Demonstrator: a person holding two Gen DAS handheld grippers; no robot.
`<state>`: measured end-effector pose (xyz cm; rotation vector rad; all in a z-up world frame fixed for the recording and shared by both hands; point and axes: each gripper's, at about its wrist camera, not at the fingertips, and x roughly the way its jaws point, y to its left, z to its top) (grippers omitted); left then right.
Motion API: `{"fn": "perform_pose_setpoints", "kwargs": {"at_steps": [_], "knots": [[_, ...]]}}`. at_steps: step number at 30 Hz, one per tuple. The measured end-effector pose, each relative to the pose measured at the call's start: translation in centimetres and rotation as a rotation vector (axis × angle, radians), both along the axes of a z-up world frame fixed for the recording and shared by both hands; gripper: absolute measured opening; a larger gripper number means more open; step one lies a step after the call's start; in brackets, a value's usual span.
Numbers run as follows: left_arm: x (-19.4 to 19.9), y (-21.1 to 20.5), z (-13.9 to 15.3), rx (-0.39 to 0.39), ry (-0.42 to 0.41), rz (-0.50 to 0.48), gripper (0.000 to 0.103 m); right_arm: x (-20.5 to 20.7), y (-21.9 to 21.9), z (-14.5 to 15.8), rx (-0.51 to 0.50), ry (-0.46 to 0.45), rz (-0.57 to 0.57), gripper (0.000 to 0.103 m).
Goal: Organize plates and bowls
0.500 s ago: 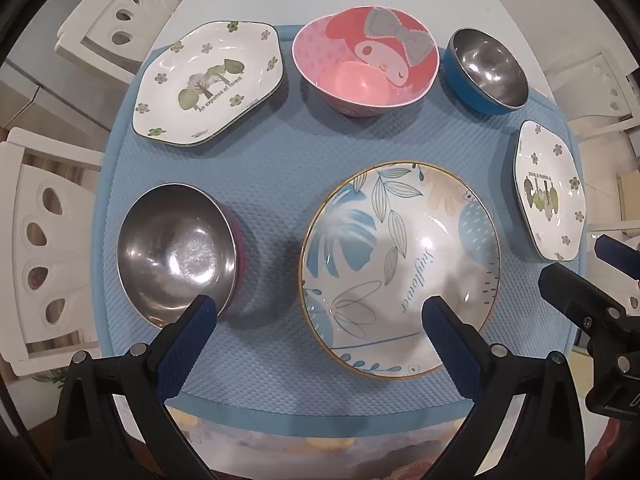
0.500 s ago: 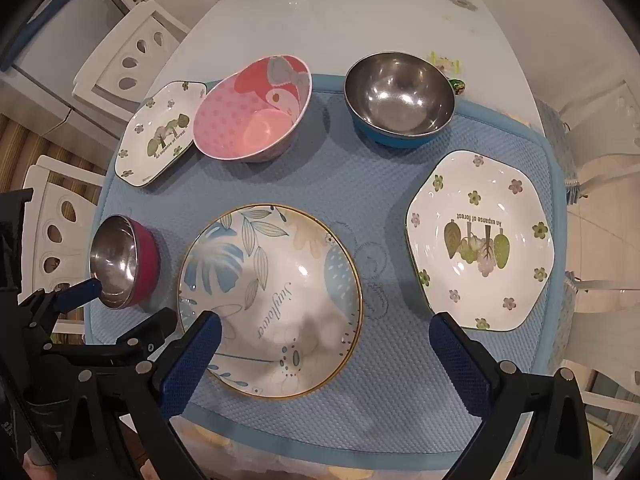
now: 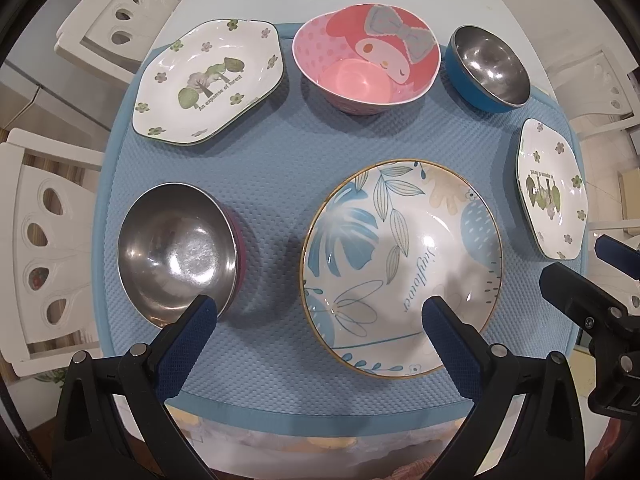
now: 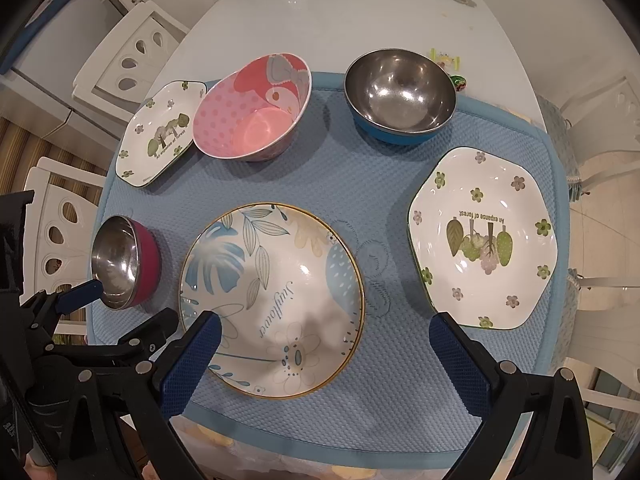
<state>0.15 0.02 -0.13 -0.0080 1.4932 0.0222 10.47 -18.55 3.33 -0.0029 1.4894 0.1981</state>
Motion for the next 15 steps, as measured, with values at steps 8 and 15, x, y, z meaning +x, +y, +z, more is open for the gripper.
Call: {"fn": "perform_pose_setpoints", "kwargs": {"at_steps": [8,15], "knots": [[0.06,-0.03,-0.15,-0.011,0.000,0.000,0.102,0.04,0.06,-0.10,0.000,0.001,-0.001,0.103],[-0.02,-0.11,-0.10,-0.039,0.001,0.000,0.102,-0.04,0.09,-0.33,0.001,0.002,0.003,0.103]]}}
